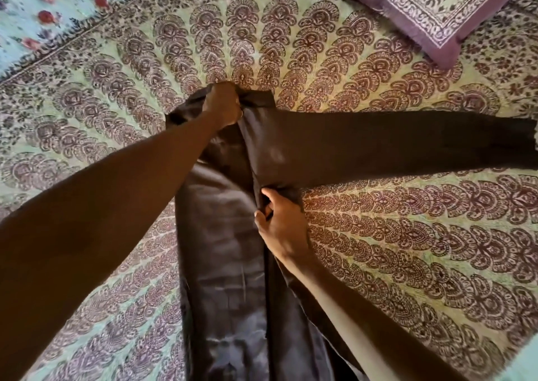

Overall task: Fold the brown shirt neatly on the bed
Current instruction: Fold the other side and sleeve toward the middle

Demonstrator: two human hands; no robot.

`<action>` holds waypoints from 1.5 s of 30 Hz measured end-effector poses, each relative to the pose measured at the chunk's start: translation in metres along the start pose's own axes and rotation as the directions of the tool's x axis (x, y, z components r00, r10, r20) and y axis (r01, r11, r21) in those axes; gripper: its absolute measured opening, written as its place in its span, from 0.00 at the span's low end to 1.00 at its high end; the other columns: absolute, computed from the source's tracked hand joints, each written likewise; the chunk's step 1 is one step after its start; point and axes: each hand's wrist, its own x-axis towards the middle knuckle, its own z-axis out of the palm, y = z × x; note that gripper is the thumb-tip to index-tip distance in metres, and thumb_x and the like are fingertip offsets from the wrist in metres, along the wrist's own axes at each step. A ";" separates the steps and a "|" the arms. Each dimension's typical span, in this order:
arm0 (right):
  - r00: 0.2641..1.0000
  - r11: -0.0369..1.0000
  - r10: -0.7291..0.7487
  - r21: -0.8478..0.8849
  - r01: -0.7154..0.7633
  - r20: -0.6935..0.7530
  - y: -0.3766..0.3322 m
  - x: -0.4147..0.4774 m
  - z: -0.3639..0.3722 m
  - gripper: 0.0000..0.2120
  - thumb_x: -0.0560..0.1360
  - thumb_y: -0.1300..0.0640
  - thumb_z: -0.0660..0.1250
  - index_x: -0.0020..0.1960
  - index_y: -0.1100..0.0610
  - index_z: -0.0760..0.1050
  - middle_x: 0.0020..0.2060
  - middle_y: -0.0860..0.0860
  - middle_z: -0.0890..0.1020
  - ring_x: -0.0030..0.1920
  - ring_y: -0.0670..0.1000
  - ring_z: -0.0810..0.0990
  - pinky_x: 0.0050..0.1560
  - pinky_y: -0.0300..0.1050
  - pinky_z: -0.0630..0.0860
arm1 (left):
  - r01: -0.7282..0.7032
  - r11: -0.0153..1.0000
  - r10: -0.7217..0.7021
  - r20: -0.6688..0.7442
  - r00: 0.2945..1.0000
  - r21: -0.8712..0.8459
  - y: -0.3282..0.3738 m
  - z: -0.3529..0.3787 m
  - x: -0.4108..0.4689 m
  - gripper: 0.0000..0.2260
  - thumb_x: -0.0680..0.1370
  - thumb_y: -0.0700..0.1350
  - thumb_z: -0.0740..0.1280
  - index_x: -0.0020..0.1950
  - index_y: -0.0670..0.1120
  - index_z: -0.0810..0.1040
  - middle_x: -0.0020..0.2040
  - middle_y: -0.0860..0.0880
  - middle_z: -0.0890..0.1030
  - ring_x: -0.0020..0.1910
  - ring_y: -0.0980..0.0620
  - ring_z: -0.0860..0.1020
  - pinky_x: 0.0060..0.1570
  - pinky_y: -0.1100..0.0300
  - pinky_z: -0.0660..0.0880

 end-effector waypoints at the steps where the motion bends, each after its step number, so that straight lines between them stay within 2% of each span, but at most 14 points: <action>1: 1.000 1.000 -0.012 -0.016 0.012 0.000 0.000 -0.001 0.003 0.23 0.74 0.51 0.68 0.68 0.52 0.73 0.54 0.51 0.83 0.55 0.53 0.81 0.56 0.47 0.76 | 0.031 0.999 -0.032 -0.021 0.999 -0.029 -0.003 0.001 -0.002 0.14 0.74 0.40 0.68 0.58 0.40 0.79 0.57 0.39 0.80 0.57 0.37 0.78 0.56 0.47 0.75; 4: 0.999 0.999 -0.041 -0.028 0.041 -0.012 -0.001 -0.005 0.006 0.23 0.74 0.51 0.68 0.69 0.53 0.72 0.53 0.52 0.83 0.53 0.54 0.82 0.55 0.49 0.77 | 0.105 0.991 -0.109 -0.037 0.993 -0.084 -0.002 0.001 -0.011 0.13 0.73 0.38 0.68 0.56 0.37 0.80 0.54 0.35 0.80 0.55 0.35 0.79 0.53 0.45 0.78; 8: 0.998 1.000 -0.025 0.016 0.024 0.058 -0.006 -0.012 0.006 0.28 0.74 0.52 0.70 0.71 0.56 0.68 0.57 0.54 0.81 0.58 0.55 0.79 0.59 0.51 0.76 | 0.157 0.981 -0.161 -0.025 0.987 -0.118 0.003 0.003 -0.023 0.15 0.76 0.38 0.63 0.61 0.37 0.75 0.62 0.35 0.75 0.61 0.35 0.74 0.61 0.45 0.73; 11: 0.999 1.000 -0.029 -0.011 0.030 0.033 -0.004 -0.025 -0.001 0.29 0.73 0.50 0.71 0.72 0.54 0.68 0.52 0.50 0.81 0.53 0.51 0.80 0.54 0.48 0.77 | 0.197 0.926 -0.234 -0.079 0.969 -0.323 0.013 0.010 -0.043 0.19 0.77 0.40 0.62 0.68 0.39 0.67 0.66 0.36 0.70 0.62 0.35 0.73 0.58 0.46 0.71; 13: 0.999 0.991 -0.031 -0.127 0.032 0.006 0.002 -0.042 -0.008 0.28 0.73 0.45 0.69 0.70 0.51 0.68 0.51 0.48 0.80 0.51 0.49 0.79 0.50 0.45 0.77 | 0.219 0.887 -0.290 -0.122 0.949 -0.407 0.021 0.016 -0.061 0.24 0.77 0.42 0.62 0.72 0.40 0.61 0.69 0.37 0.66 0.63 0.35 0.72 0.59 0.47 0.70; 15: 0.998 0.948 -0.061 -0.313 0.055 -0.011 0.009 -0.066 -0.012 0.27 0.71 0.42 0.69 0.66 0.51 0.70 0.53 0.49 0.79 0.52 0.51 0.79 0.49 0.47 0.78 | 0.259 0.878 -0.303 -0.049 0.952 -0.402 0.027 0.026 -0.082 0.32 0.77 0.47 0.63 0.76 0.40 0.52 0.71 0.37 0.65 0.66 0.35 0.70 0.62 0.47 0.69; 19: 0.993 0.833 -0.115 -0.545 0.093 -0.006 0.025 -0.099 -0.011 0.14 0.68 0.55 0.72 0.52 0.54 0.77 0.44 0.51 0.82 0.44 0.53 0.82 0.41 0.46 0.78 | 0.320 0.885 -0.284 0.151 0.947 -0.339 0.036 0.042 -0.116 0.41 0.76 0.48 0.67 0.78 0.41 0.41 0.68 0.37 0.71 0.66 0.36 0.71 0.62 0.47 0.71; 24: 0.985 0.892 -0.167 -0.432 0.131 -0.045 0.010 -0.104 -0.009 0.08 0.68 0.58 0.70 0.47 0.54 0.79 0.40 0.50 0.81 0.35 0.53 0.81 0.32 0.41 0.73 | 0.291 0.902 -0.298 0.031 0.954 -0.320 0.037 0.032 -0.129 0.36 0.78 0.42 0.64 0.78 0.40 0.44 0.69 0.36 0.69 0.67 0.36 0.70 0.63 0.47 0.69; 29: 0.988 0.897 -0.139 -0.414 0.151 0.060 0.002 -0.124 -0.002 0.14 0.75 0.50 0.65 0.59 0.53 0.74 0.51 0.51 0.80 0.48 0.54 0.81 0.47 0.49 0.78 | 0.335 0.825 -0.338 0.076 0.938 -0.455 0.027 0.035 -0.152 0.33 0.77 0.45 0.66 0.76 0.40 0.52 0.70 0.39 0.71 0.67 0.38 0.71 0.65 0.48 0.71; 34: 0.994 0.823 -0.106 -0.560 0.091 0.005 0.039 -0.185 -0.028 0.19 0.73 0.45 0.67 0.61 0.51 0.72 0.53 0.50 0.81 0.53 0.53 0.80 0.56 0.51 0.73 | 0.180 0.877 -0.220 -0.039 0.975 -0.446 0.041 0.046 -0.217 0.24 0.75 0.41 0.67 0.67 0.41 0.61 0.61 0.39 0.76 0.59 0.36 0.76 0.55 0.46 0.76; 37: 0.999 0.824 -0.014 -0.566 0.036 0.043 0.077 -0.217 -0.054 0.21 0.73 0.41 0.66 0.60 0.52 0.73 0.51 0.50 0.82 0.50 0.53 0.81 0.56 0.50 0.72 | 0.312 0.816 -0.312 0.083 0.946 -0.487 0.045 0.066 -0.259 0.30 0.71 0.46 0.71 0.68 0.42 0.61 0.62 0.39 0.75 0.59 0.37 0.76 0.56 0.46 0.76; 40: 0.980 0.834 0.092 -0.551 0.020 0.175 0.095 -0.240 -0.081 0.17 0.73 0.41 0.66 0.52 0.52 0.73 0.45 0.52 0.83 0.47 0.56 0.82 0.49 0.48 0.75 | 0.576 0.578 -0.438 0.376 0.817 -0.578 0.046 0.094 -0.297 0.32 0.66 0.52 0.74 0.64 0.42 0.68 0.59 0.41 0.78 0.56 0.40 0.78 0.54 0.47 0.78; 42: 0.975 0.831 0.076 -0.554 0.055 0.211 0.094 -0.258 -0.091 0.13 0.73 0.43 0.67 0.48 0.52 0.72 0.42 0.53 0.83 0.44 0.57 0.83 0.43 0.48 0.76 | 0.639 0.444 -0.399 0.500 0.769 -0.628 0.052 0.105 -0.323 0.23 0.69 0.51 0.74 0.59 0.41 0.76 0.54 0.44 0.80 0.51 0.44 0.79 0.50 0.51 0.79; 45: 0.982 0.822 -0.104 -0.542 0.175 0.159 0.078 -0.295 -0.086 0.09 0.72 0.47 0.68 0.48 0.51 0.74 0.38 0.49 0.84 0.35 0.53 0.83 0.35 0.44 0.77 | 0.736 0.310 -0.214 0.710 0.670 -0.601 0.070 0.109 -0.358 0.12 0.74 0.48 0.70 0.53 0.43 0.76 0.45 0.47 0.78 0.45 0.48 0.78 0.45 0.51 0.77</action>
